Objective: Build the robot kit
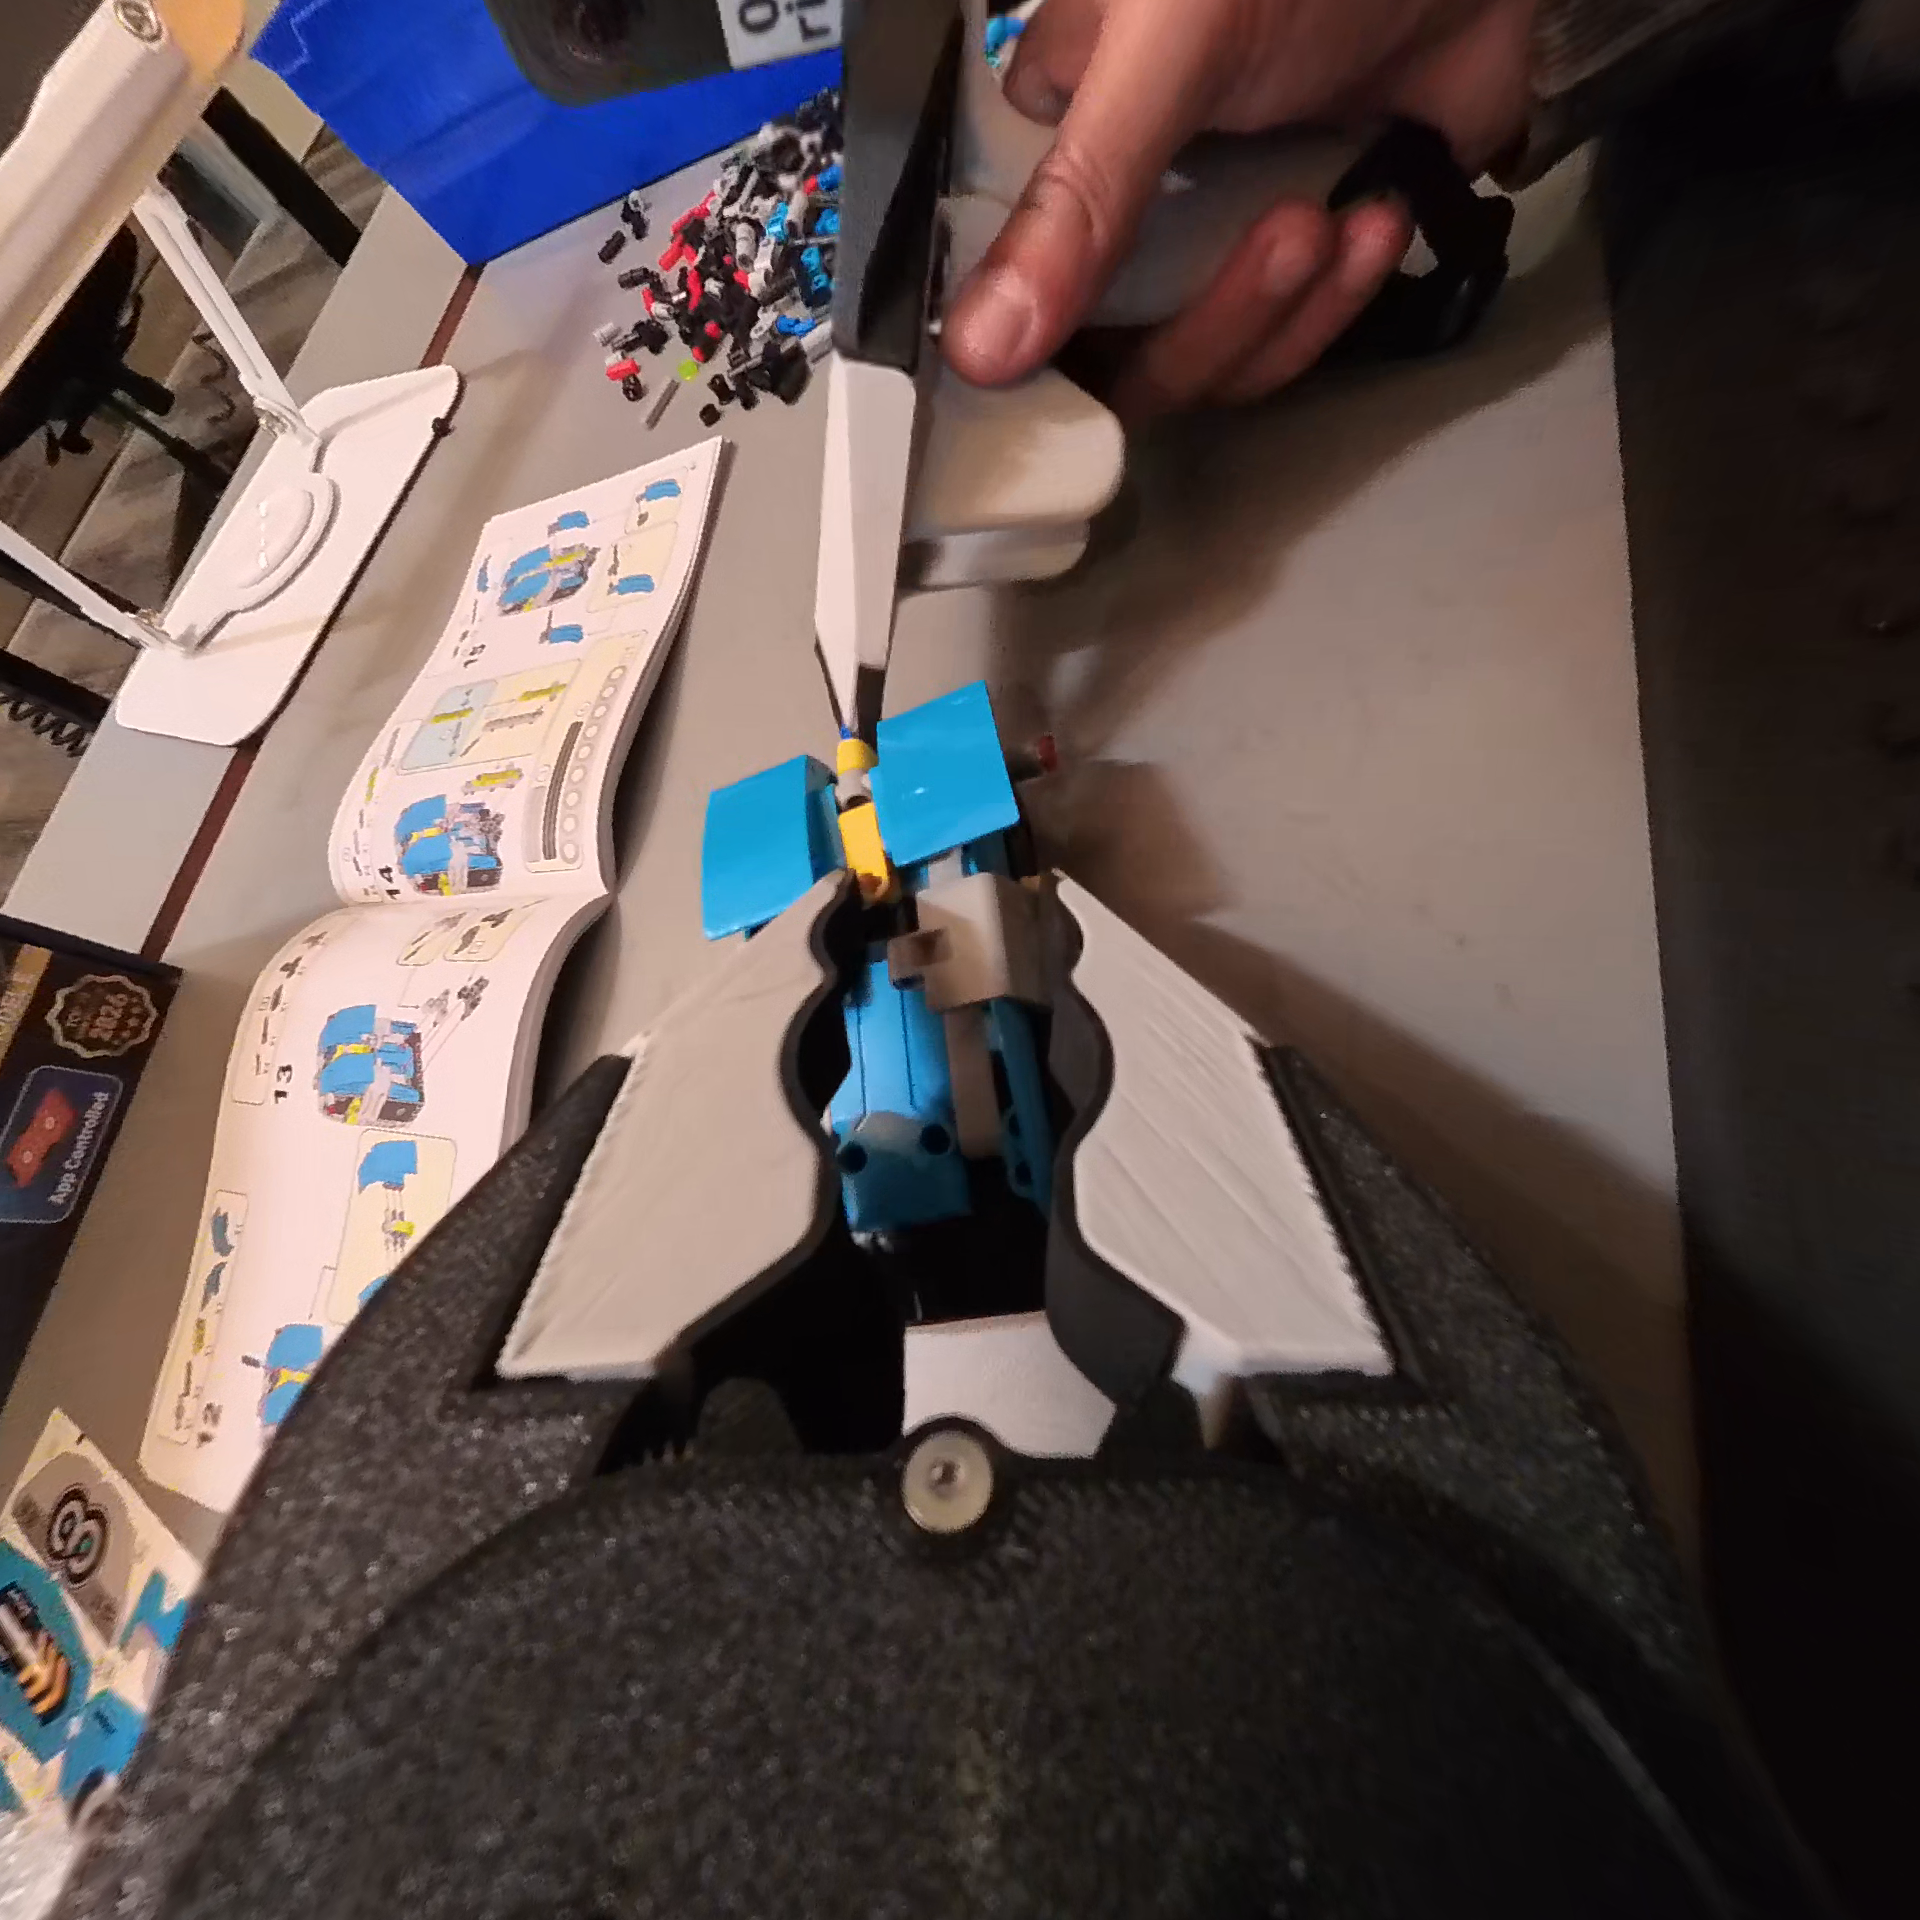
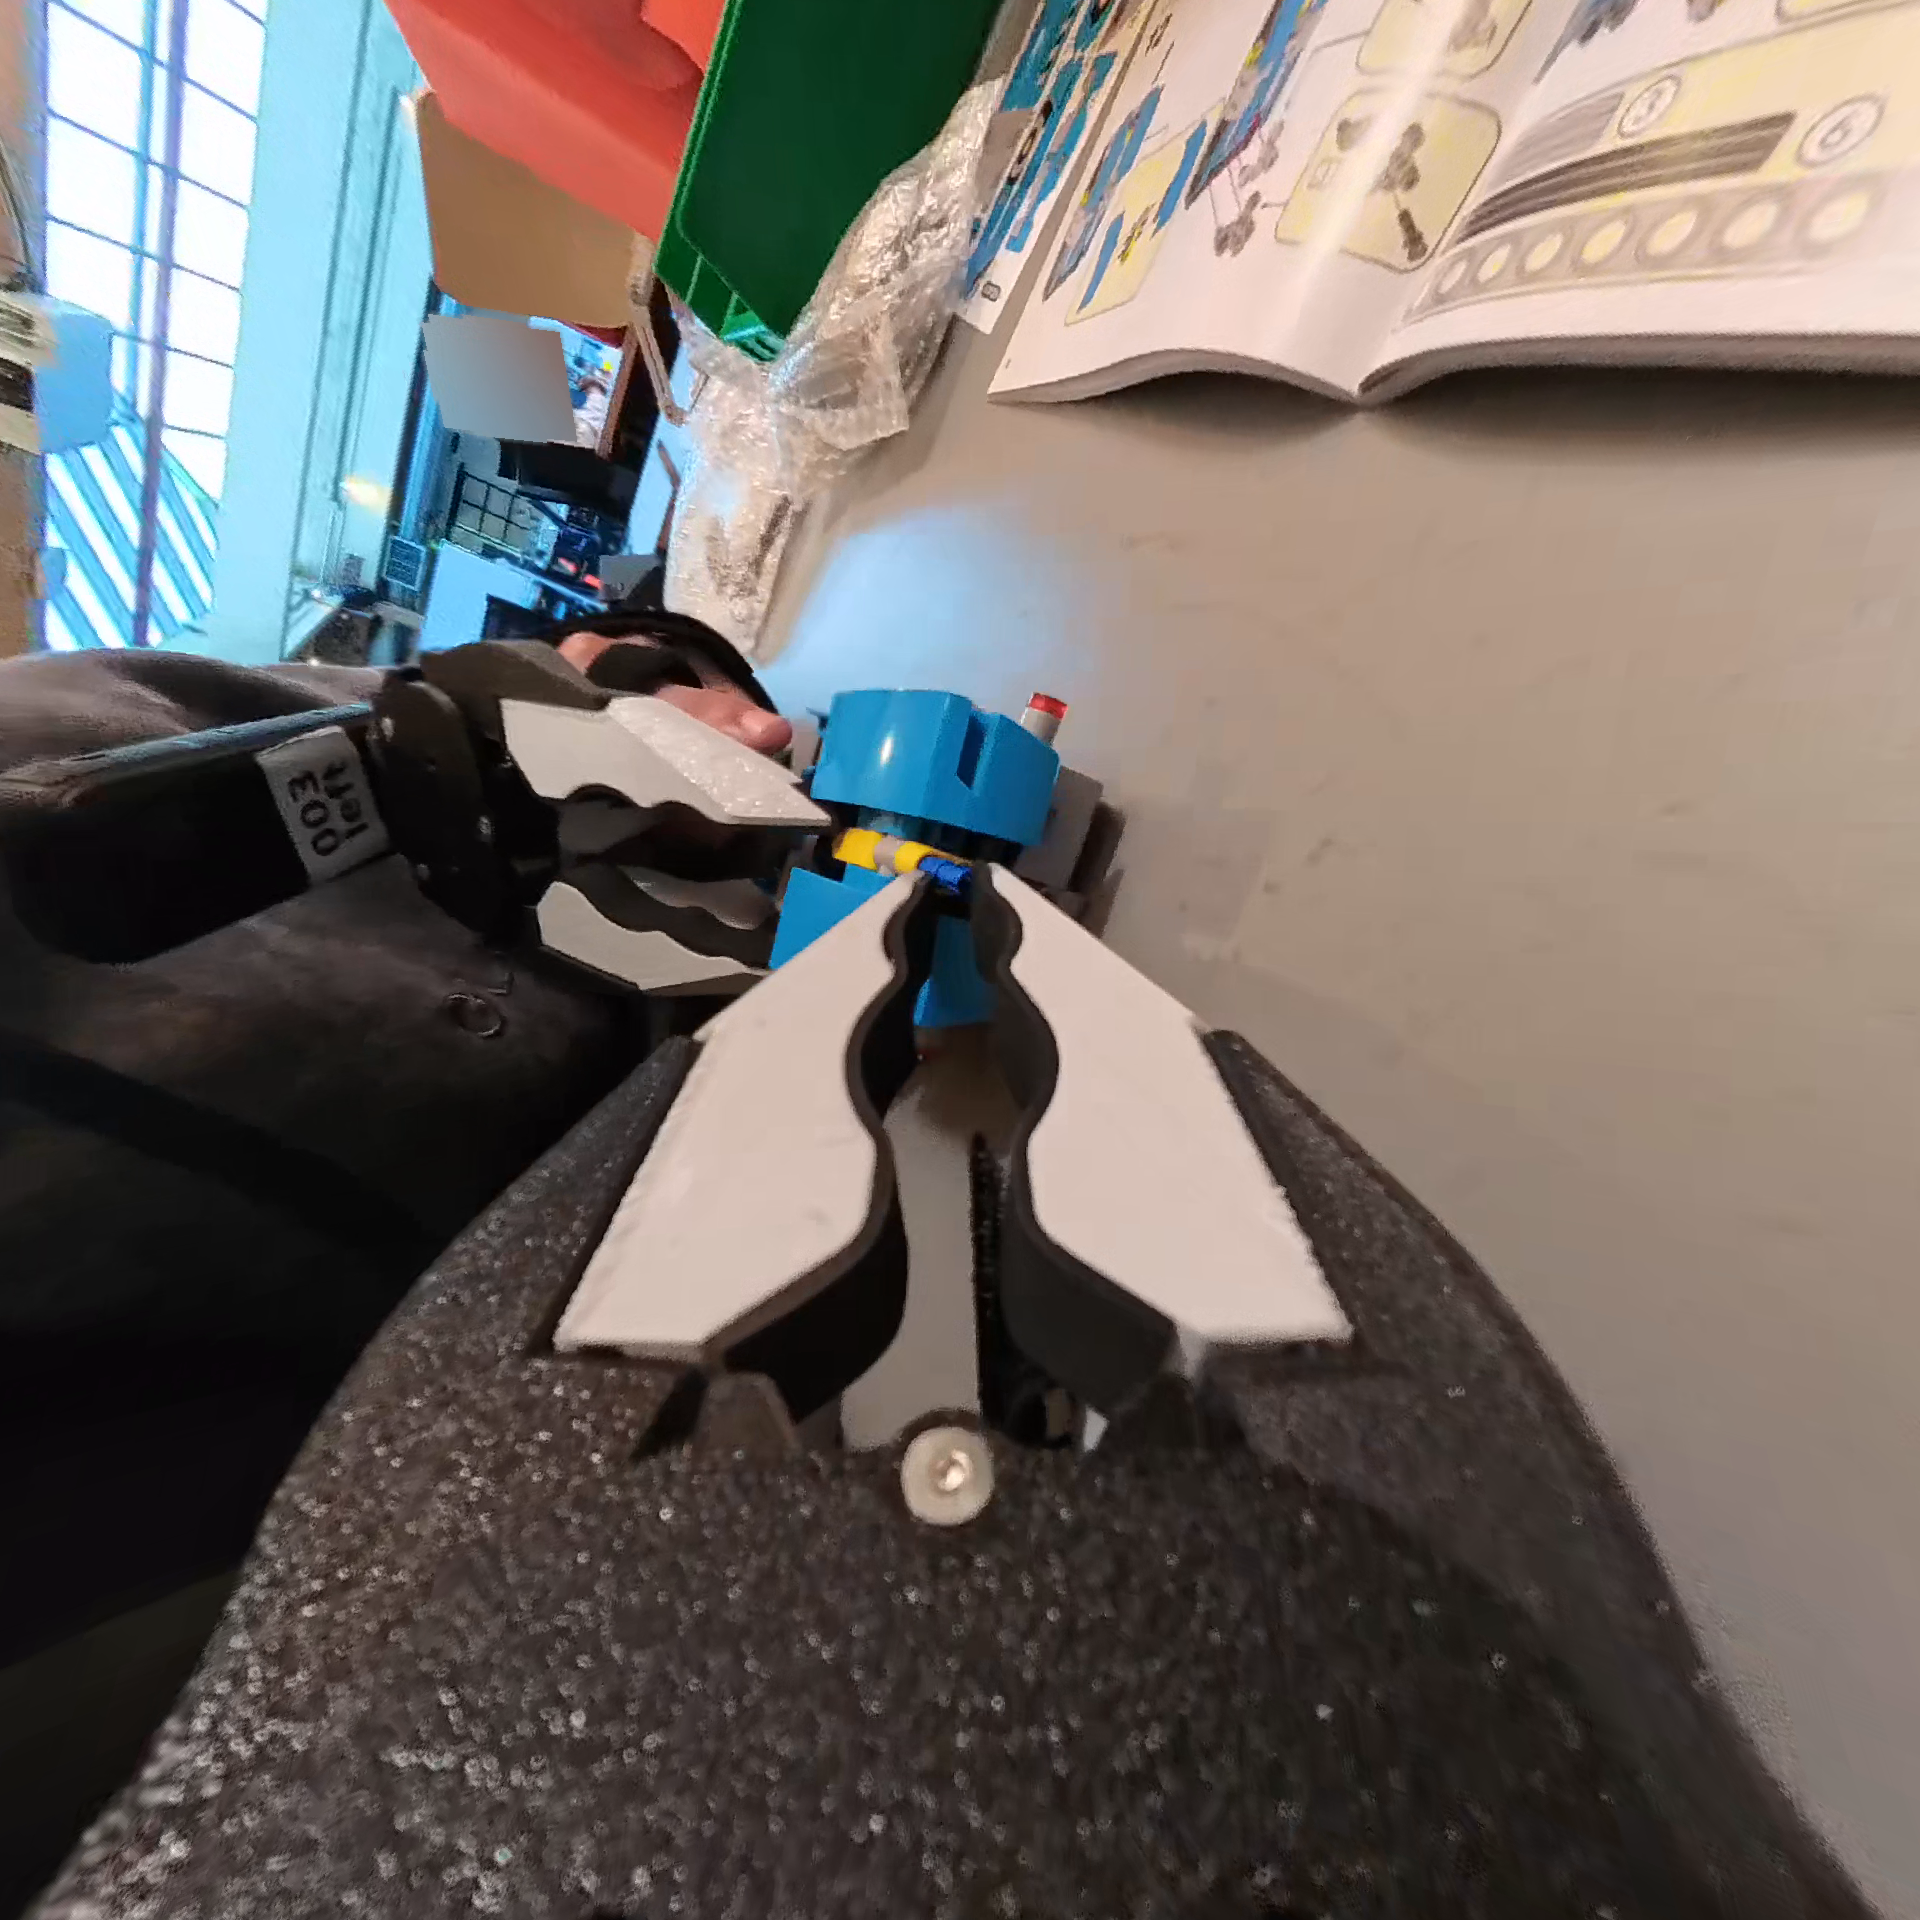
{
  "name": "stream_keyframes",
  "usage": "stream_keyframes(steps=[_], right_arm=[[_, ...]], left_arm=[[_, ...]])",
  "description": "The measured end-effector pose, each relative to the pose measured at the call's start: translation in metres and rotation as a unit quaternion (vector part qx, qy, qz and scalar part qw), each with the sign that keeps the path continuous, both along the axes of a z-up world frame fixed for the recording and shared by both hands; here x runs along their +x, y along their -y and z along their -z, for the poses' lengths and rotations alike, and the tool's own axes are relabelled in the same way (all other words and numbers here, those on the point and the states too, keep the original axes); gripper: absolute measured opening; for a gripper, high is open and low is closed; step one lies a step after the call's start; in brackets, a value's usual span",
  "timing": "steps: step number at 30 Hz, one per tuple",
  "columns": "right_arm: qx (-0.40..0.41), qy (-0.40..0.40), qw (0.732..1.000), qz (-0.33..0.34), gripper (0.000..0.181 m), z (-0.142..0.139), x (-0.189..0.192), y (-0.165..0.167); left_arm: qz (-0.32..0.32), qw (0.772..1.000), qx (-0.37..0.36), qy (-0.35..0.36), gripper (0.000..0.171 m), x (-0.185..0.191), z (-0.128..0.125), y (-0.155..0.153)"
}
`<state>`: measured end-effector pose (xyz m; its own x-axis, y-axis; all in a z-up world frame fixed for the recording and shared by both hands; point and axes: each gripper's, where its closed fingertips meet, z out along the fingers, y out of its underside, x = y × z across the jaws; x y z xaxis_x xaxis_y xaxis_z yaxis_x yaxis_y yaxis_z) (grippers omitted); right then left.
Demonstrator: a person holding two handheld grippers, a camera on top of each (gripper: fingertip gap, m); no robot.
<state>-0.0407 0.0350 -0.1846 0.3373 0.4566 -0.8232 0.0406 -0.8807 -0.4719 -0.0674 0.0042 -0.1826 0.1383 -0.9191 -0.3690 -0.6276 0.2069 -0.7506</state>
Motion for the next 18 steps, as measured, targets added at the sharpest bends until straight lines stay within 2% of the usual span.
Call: stream_keyframes(steps=[5, 9, 12, 16, 18], right_arm=[[0.043, 0.027, 0.999, 0.000, 0.008, -0.0003, 0.0018, -0.0020], [0.049, 0.024, 0.999, 0.006, 0.010, -0.0031, 0.0031, -0.0031], [0.032, 0.018, 0.999, 0.007, 0.007, -0.0012, 0.0041, -0.0030], [0.016, 0.015, 1.000, -0.013, 0.006, -0.0005, 0.0039, -0.0019], [-0.001, 0.008, 0.999, -0.034, 0.006, -0.0001, 0.0034, 0.0011]], left_arm=[[0.016, 1.000, -0.003, -0.014, 0.036, -0.0006, -0.0007, 0.0001], [0.041, 0.999, 0.001, -0.025, 0.049, 0.0000, 0.0029, 0.0045], [0.054, 0.997, 0.023, -0.040, 0.046, 0.0002, 0.0041, 0.0022], [0.063, 0.996, 0.011, -0.061, 0.046, 0.0002, 0.0050, 0.0007], [0.061, 0.996, 0.016, -0.070, 0.041, 0.0004, 0.0044, -0.0029]])
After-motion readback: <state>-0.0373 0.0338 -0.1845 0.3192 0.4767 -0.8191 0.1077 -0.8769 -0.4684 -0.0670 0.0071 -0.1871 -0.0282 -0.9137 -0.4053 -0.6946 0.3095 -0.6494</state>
